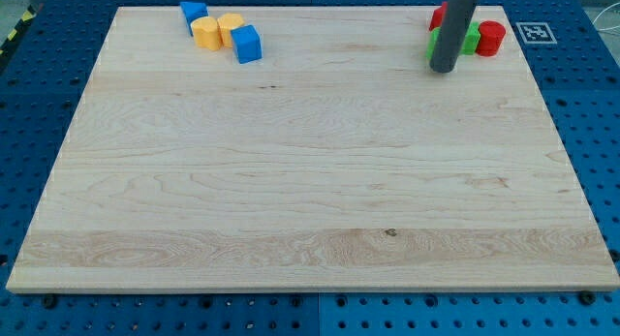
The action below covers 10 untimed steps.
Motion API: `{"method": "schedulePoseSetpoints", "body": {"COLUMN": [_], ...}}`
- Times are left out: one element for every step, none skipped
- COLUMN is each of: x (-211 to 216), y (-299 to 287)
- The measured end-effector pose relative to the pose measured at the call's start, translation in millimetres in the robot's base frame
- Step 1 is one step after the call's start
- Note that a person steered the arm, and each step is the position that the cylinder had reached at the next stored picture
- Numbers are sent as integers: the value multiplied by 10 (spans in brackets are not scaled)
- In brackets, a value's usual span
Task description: Move your arm towards the top left of the board
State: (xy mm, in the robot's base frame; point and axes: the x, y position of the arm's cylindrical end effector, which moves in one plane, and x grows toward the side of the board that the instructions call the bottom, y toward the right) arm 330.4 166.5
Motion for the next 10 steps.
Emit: {"method": "schedulePoseSetpoints", "body": {"x": [206,462,668,742,795,743,553,93,-408,-836], "y": [-347,-629,-955,-1475,-1983,-2610,-3299,-4054,-4615,-4714]}}
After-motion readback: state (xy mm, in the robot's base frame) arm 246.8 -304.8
